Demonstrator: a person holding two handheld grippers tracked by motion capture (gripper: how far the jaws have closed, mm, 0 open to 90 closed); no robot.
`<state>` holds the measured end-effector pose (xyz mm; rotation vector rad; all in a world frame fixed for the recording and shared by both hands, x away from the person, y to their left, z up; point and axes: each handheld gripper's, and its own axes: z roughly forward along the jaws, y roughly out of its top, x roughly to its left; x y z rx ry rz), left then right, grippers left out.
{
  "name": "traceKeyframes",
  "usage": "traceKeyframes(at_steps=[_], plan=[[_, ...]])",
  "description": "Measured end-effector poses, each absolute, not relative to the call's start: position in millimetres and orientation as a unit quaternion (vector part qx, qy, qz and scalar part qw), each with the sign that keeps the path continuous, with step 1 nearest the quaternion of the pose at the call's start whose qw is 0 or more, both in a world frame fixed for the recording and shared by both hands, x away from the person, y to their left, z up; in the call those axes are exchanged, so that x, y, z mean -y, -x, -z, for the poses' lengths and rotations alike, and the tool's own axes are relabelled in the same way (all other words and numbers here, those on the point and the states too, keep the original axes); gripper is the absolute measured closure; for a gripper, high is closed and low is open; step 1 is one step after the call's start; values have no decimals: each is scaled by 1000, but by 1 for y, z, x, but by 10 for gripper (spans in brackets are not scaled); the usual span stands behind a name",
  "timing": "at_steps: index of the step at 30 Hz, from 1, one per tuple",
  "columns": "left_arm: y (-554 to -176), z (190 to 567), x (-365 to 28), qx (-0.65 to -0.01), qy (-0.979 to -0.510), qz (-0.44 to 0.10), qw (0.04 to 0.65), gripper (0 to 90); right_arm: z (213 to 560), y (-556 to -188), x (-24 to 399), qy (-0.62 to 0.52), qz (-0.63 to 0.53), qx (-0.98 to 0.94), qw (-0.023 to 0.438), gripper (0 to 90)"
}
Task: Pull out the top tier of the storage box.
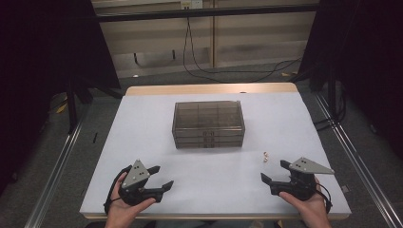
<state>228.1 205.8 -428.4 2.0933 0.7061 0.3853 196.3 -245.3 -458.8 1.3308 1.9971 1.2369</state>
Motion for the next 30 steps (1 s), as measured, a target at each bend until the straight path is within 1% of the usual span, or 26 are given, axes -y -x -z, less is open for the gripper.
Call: traceKeyframes(at_steps=[5, 13, 17, 20, 26, 27, 28, 30], plan=[[-224, 428, -193, -254, -858, -173, 412, 319, 459, -197, 243, -479, -445, -725, 217, 131], [-227, 425, -178, -225, -860, -185, 419, 320, 460, -198, 241, -479, -444, -727, 210, 131], [-228, 428, -174, -217, -863, -204, 409, 347, 460, -197, 242, -479, -444, -727, 212, 131], [-229, 427, -169, -196, -871, -225, 391, 348, 460, -198, 242, -479, -447, -727, 207, 126], [-231, 422, -162, -173, -870, -253, 387, 349, 460, -198, 240, -475, -445, -731, 205, 124], [-231, 422, -162, -173, -870, -253, 387, 359, 460, -198, 240, -476, -445, -730, 205, 124], [-232, 420, -159, -164, -870, -267, 381, 375, 460, -198, 241, -477, -444, -730, 205, 124], [-231, 420, -156, -151, -873, -270, 376, 376, 460, -198, 241, -477, -445, -730, 203, 125]])
